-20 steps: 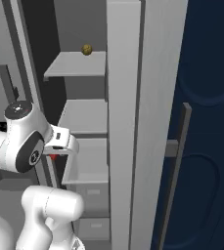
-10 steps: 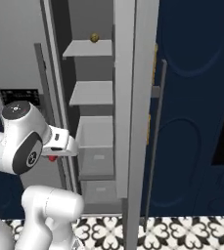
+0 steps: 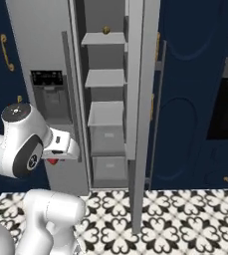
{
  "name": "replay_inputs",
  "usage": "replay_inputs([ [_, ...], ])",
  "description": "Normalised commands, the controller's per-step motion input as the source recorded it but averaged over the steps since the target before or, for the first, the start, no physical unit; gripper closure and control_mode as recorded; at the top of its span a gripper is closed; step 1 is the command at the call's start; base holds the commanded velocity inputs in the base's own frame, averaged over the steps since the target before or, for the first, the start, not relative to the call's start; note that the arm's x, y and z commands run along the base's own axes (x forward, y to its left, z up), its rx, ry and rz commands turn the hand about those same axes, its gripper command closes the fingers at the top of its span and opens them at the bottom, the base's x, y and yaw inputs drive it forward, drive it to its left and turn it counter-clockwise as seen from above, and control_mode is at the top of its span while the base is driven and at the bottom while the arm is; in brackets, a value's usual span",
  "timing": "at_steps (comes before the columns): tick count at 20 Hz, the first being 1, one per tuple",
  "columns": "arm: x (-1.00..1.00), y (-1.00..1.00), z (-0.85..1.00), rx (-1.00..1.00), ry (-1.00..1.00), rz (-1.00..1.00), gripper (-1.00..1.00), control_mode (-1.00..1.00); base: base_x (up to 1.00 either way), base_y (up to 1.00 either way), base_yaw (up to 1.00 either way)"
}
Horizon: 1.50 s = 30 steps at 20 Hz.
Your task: Take the strawberry from the fridge and place it on top of the pancake, located on the dining counter.
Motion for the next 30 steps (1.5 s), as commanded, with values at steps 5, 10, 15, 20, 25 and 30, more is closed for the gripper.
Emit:
replay_inputs([
  [5,0.00,0.00,0.00,0.00,0.00,0.00,1.00,1.00,-1.00,0.18,0.00],
  [10,0.00,0.00,0.00,0.00,0.00,0.00,1.00,1.00,-1.00,0.04,0.00],
  [15,0.00,0.00,0.00,0.00,0.00,0.00,1.00,1.00,-0.98,-0.15,-0.37],
  [20,0.00,0.00,0.00,0.00,0.00,0.00,1.00,1.00,-0.48,-0.06,-0.82],
  [25,0.00,0.00,0.00,0.00,0.00,0.00,1.00,1.00,0.34,-0.24,-0.81],
  [30,0.00,0.00,0.00,0.00,0.00,0.00,1.00,1.00,0.93,-0.23,-0.71],
])
